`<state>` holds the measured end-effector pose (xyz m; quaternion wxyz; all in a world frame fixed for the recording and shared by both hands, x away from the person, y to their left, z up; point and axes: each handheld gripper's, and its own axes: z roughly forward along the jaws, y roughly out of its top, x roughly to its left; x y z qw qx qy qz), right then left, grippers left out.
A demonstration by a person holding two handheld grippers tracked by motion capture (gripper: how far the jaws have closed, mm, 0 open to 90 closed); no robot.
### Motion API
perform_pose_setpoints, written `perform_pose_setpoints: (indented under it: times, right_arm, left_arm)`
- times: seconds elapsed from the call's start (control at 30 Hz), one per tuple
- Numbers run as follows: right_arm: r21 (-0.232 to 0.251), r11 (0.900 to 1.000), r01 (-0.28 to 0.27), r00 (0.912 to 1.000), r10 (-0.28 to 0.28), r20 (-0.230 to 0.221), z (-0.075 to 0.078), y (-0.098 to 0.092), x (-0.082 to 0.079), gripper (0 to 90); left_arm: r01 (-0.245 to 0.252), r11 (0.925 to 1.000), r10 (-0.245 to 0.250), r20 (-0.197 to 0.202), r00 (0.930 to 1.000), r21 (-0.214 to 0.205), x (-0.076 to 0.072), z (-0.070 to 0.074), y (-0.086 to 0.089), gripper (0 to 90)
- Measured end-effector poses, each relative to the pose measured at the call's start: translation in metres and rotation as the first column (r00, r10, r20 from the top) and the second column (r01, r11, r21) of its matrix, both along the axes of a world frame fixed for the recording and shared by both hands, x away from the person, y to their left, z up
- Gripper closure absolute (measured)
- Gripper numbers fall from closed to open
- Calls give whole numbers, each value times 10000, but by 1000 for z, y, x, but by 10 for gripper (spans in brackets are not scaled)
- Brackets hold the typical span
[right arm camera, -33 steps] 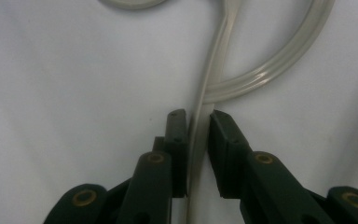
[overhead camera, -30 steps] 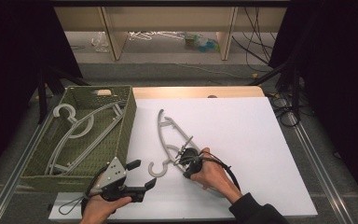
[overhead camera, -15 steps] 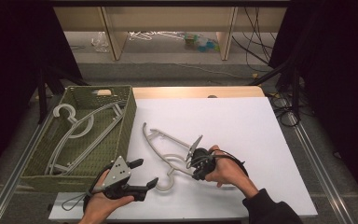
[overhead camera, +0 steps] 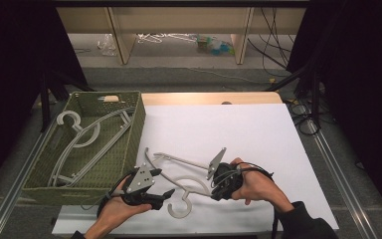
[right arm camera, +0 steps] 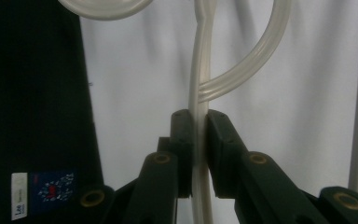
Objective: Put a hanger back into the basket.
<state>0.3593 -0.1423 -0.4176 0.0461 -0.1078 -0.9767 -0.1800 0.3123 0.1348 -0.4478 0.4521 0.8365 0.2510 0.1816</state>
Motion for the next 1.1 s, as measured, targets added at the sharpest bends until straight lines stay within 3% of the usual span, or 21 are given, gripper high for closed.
perform_pose_setpoints:
  times: [0.07,0.1,0.2,0.47,0.67,0.8,0.83,0.87,0.93,0.97,1.0,1.03,1.07,1.1]
  right_arm:
    - [87,9999,-106,9999,107,-63,2,-2,-3,818]
    - [207,9996,-184,9998,184,-27,3,-3,-4,818]
    - [289,9993,-232,9997,234,-52,6,-6,-8,818]
    - [350,9986,-385,9992,389,-121,11,-9,-11,818]
    - [563,9974,-444,9988,454,-170,13,-10,-13,817]
    - [657,9970,-399,9991,409,-140,16,-12,-13,816]
    - [693,9966,-451,9988,461,-135,16,-12,-13,816]
    - [736,9961,-497,9987,504,-81,16,-12,-13,816]
    - [671,9967,-454,9989,461,-90,17,-13,-13,816]
    - [650,9968,-472,9988,479,-97,17,-14,-13,816]
    - [729,9961,-492,9988,495,-25,17,-15,-12,816]
    - [729,9961,-492,9988,495,-25,17,-15,-12,816]
    - [750,9959,-503,9987,506,-12,19,-16,-12,815]
    - [837,9946,-610,9981,601,132,21,-19,-11,816]
  left_arm:
    - [141,9980,-148,114,9998,617,1,-2,0,263]
    - [160,9979,-165,77,9998,620,1,-4,-2,273]
    - [474,9912,-520,343,9981,1233,2,-6,-5,291]
    - [1168,9788,-1281,577,9901,1683,6,-11,-14,349]
    - [2097,9515,-2318,763,9698,2252,9,-16,-28,373]
    - [2345,9431,-2609,871,9614,2357,10,-16,-35,460]
    - [2562,9360,-2814,760,9566,2413,11,-15,-36,515]
    - [2626,9352,-2888,827,9538,2376,11,-15,-37,554]
    - [2908,9207,-3262,1045,9395,2604,12,-13,-38,588]
    - [3061,9084,-3511,1221,9284,2849,13,-11,-39,604]
    - [3024,9065,-3514,1293,9273,2946,12,-10,-39,627]
    - [3117,9007,-3658,1412,9199,3027,12,-9,-40,627]
    - [3206,8898,-3817,1445,9129,3248,11,-6,-41,643]
    - [3250,8839,-3919,1533,9072,3362,11,-4,-41,668]
